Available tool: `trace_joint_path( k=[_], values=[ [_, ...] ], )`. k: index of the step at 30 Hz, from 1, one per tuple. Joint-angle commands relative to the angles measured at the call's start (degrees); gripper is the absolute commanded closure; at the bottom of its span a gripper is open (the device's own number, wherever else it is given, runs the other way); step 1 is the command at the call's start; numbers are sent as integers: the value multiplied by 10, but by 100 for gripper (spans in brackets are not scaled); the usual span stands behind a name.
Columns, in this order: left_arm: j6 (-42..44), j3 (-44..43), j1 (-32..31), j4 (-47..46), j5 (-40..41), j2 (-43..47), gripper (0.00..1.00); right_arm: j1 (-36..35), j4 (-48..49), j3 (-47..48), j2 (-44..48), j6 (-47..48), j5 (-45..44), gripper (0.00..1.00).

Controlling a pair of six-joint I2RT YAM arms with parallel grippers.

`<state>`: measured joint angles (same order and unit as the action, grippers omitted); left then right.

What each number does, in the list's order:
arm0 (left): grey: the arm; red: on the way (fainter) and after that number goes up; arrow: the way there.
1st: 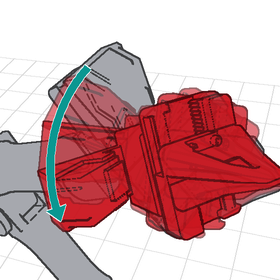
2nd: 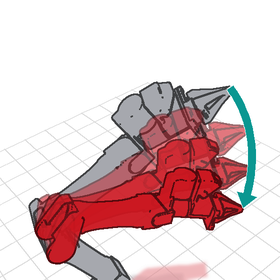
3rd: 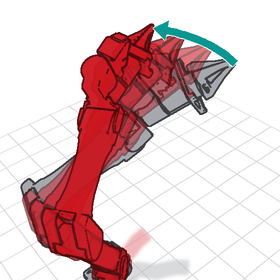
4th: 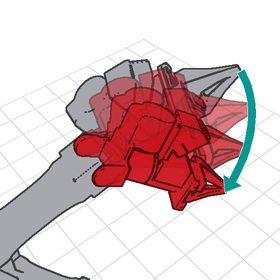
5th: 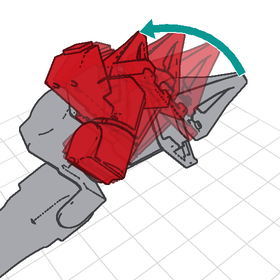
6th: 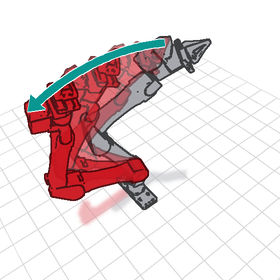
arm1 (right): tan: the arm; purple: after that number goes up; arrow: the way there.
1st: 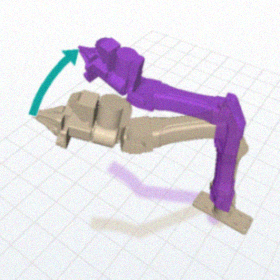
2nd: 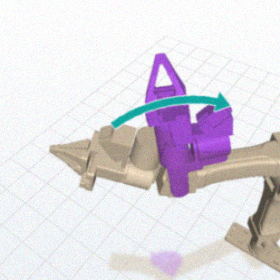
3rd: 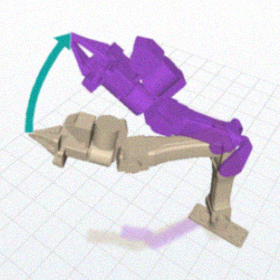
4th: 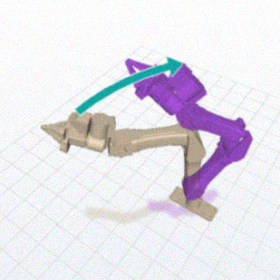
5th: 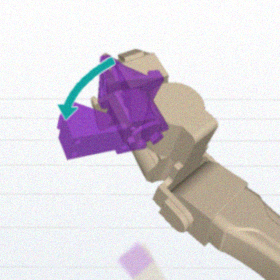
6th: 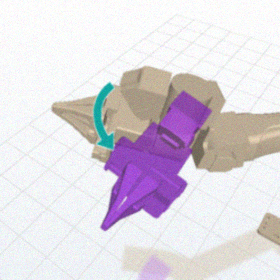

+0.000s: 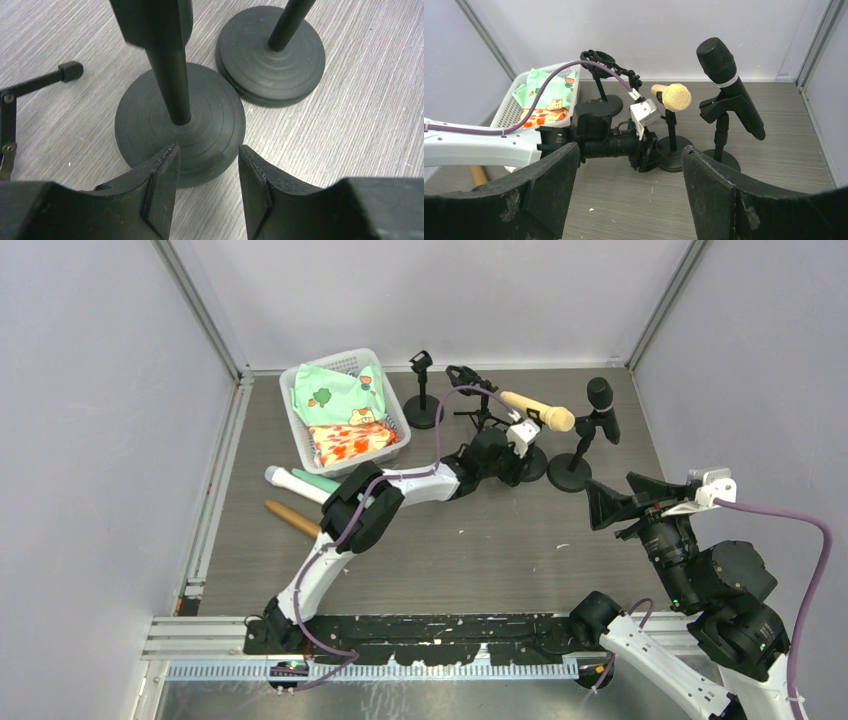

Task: Attach the microphones to the stand

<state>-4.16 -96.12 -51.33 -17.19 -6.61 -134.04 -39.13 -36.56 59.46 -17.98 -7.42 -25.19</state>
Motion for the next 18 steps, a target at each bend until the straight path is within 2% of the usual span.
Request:
trace_joint_path(
  k=[1,5,11,18],
  values=[
    [2,-61,4,68,-44,-26,53,0,15,1,-7,11,4,20],
    [-1,-61,4,72,-46,-25,53,1,14,1,-8,12,1,20],
    [-1,33,4,31,-7,29,49,1,15,-1,-10,12,3,20],
    [28,37,5,97,9,43,48,1,19,-1,-19,13,13,20]
  ],
)
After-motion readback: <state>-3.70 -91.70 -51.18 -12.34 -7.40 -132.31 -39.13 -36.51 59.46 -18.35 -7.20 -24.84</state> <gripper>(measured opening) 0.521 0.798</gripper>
